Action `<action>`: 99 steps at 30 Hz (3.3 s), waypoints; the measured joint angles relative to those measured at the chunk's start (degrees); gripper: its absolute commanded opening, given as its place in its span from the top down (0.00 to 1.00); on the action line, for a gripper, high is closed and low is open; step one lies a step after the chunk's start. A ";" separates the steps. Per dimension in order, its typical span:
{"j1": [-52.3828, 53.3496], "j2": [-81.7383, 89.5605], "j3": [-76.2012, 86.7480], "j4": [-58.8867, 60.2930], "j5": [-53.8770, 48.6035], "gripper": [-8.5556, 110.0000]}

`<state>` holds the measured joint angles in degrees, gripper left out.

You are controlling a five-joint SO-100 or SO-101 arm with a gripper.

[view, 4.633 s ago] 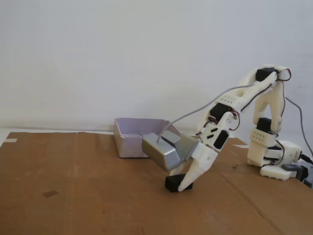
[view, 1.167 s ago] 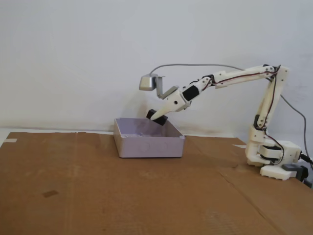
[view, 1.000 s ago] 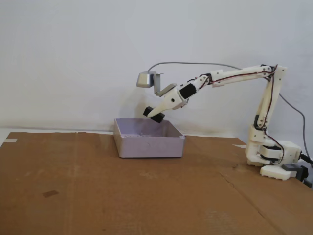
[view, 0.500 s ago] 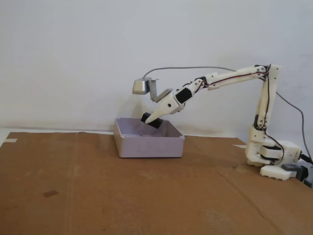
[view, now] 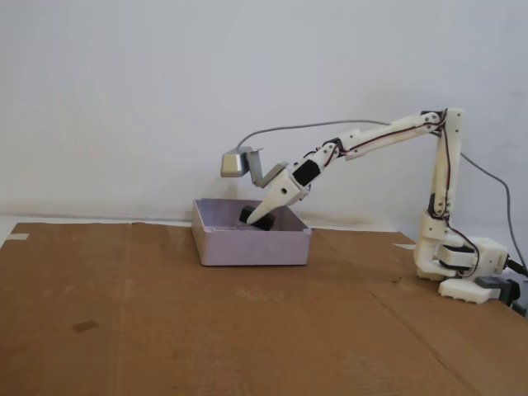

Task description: Grasp a block and put it in the box.

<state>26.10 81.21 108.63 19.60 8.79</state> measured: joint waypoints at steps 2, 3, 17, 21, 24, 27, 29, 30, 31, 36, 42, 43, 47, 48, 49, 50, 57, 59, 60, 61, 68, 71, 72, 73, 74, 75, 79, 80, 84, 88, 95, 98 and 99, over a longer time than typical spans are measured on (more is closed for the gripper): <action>0.00 -0.88 0.00 0.00 0.00 0.85; 0.00 -1.32 0.00 0.00 0.00 0.85; 0.00 -5.80 0.00 0.00 0.00 0.85; 0.00 -7.29 0.00 -1.93 0.00 0.85; 0.00 -7.82 0.00 -2.72 0.00 0.85; 0.00 -7.82 0.00 -2.81 0.00 0.85; 0.00 -7.82 0.00 -2.81 0.00 0.85; 0.00 -7.82 0.00 -2.81 0.00 0.84; 0.00 -7.82 0.00 -2.81 0.00 0.83; 0.00 -7.82 0.00 -2.81 0.00 0.78; 0.00 -7.82 0.00 -2.81 0.00 0.75; 0.00 -7.82 0.00 -2.81 0.00 0.74; 0.00 -7.82 0.00 -2.81 0.00 0.71; 0.00 -7.82 0.00 -2.81 0.00 0.71; 0.00 -7.82 0.00 -2.81 0.00 0.71; 0.00 -7.82 0.00 -2.81 0.00 0.71; 0.00 -7.82 0.00 -2.81 0.00 0.71; 0.00 -7.82 0.00 -2.81 0.00 0.71; 0.00 -7.82 0.00 -2.81 0.00 0.71; 0.00 -7.82 0.00 -2.81 0.00 0.71; 0.00 -7.82 0.00 -2.81 -0.09 0.70; 0.00 -7.82 -0.35 -2.81 -0.79 0.71; 0.00 -7.82 -0.70 -2.81 -1.05 0.71; 0.00 -7.82 -0.97 -2.81 -1.23 0.71; 0.00 -7.82 -1.32 -2.81 -1.23 0.71; 0.00 -7.82 -1.49 -2.81 -1.32 0.71; 0.00 -7.82 -1.49 -2.81 -1.32 0.70; 0.00 -7.82 -1.49 -2.81 -1.32 0.70; 0.00 -7.82 -1.49 -2.81 -1.32 0.70; 0.00 -7.82 -1.49 -2.81 -1.32 0.70; 0.09 -2.55 -1.49 -2.81 -1.32 0.70; 0.09 -0.97 -1.49 -2.81 -1.32 0.70; 0.09 -0.79 -1.49 -2.81 -1.32 0.70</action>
<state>26.19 80.42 107.14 16.79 7.47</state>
